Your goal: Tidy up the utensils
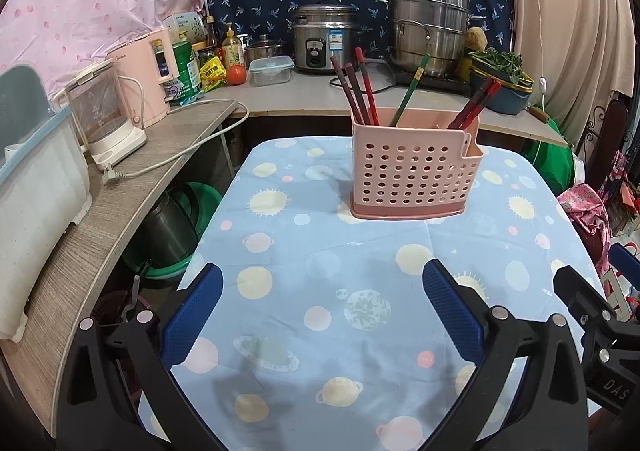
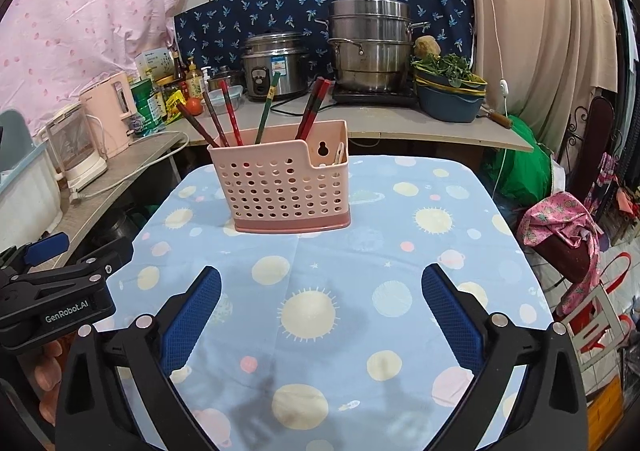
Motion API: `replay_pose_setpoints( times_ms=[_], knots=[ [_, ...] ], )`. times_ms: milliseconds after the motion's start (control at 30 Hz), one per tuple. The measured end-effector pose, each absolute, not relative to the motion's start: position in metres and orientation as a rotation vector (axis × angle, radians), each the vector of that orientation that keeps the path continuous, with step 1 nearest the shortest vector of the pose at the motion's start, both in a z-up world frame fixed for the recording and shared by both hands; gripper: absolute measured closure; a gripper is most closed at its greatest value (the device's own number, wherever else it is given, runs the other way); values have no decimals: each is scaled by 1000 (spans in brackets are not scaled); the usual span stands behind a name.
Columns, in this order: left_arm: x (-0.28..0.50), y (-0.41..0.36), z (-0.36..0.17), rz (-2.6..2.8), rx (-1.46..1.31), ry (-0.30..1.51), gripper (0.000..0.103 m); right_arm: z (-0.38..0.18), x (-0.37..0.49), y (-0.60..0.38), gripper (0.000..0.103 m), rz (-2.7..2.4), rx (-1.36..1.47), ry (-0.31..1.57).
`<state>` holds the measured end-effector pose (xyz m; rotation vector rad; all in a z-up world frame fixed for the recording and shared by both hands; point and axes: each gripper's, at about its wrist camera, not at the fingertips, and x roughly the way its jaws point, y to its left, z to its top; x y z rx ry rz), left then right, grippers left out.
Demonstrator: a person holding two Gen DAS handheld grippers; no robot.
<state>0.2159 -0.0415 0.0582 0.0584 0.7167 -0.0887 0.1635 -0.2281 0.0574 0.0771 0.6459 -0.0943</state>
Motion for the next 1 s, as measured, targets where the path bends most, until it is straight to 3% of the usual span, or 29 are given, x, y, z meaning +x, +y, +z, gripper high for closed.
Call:
replay_pose_setpoints(
  times_ms=[1000],
  knots=[
    [217, -39, 45, -30, 65, 757, 7, 41, 162, -230, 6, -108, 86, 683]
  ],
)
